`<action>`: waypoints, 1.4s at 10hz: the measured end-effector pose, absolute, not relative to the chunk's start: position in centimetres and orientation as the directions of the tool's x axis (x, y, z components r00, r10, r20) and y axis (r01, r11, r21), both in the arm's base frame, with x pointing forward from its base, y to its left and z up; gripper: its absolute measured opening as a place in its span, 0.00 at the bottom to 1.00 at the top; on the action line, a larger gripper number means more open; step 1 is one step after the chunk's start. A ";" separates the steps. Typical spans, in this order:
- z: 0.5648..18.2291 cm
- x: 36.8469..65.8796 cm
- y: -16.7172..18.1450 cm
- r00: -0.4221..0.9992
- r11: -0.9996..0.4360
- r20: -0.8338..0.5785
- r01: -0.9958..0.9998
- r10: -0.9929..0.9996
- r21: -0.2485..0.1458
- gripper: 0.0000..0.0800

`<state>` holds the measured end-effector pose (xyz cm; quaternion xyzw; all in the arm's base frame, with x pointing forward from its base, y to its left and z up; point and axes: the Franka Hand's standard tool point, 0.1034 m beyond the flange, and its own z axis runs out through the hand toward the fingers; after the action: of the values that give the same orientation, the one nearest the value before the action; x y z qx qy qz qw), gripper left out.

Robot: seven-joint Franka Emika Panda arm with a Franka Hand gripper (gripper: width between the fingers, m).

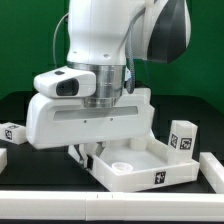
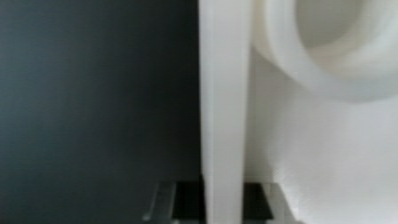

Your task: Assemble square table

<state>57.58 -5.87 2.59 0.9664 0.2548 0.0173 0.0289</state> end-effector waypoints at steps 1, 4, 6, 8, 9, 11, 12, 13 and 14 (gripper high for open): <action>2.6 57.9 -5.5 0.799 -0.798 0.023 0.597 0.600 0.081 0.06; 2.4 57.6 -6.1 0.678 -0.674 -0.016 0.733 0.735 0.090 0.06; 2.9 58.7 -5.1 0.512 -0.506 -0.044 0.857 0.858 0.099 0.06; 3.2 60.1 -3.8 0.326 -0.320 -0.054 0.943 0.944 0.097 0.06; 3.0 59.8 -4.2 0.309 -0.303 -0.062 0.949 0.949 0.092 0.06; 3.0 59.7 -4.8 0.172 -0.164 -0.099 0.983 0.980 0.084 0.06; 3.0 59.7 -4.8 0.120 -0.112 -0.112 0.990 0.986 0.081 0.06; 3.0 60.0 -4.3 0.011 -0.001 -0.132 0.997 0.991 0.073 0.06; 3.3 60.8 -2.9 -0.056 0.067 -0.143 0.995 0.988 0.074 0.06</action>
Offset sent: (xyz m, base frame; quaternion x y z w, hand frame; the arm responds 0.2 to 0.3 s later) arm 0.0000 0.0000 0.0000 0.0000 0.0000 -0.1938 0.9810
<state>60.80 -2.86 3.25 0.6827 0.7262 -0.0221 0.0780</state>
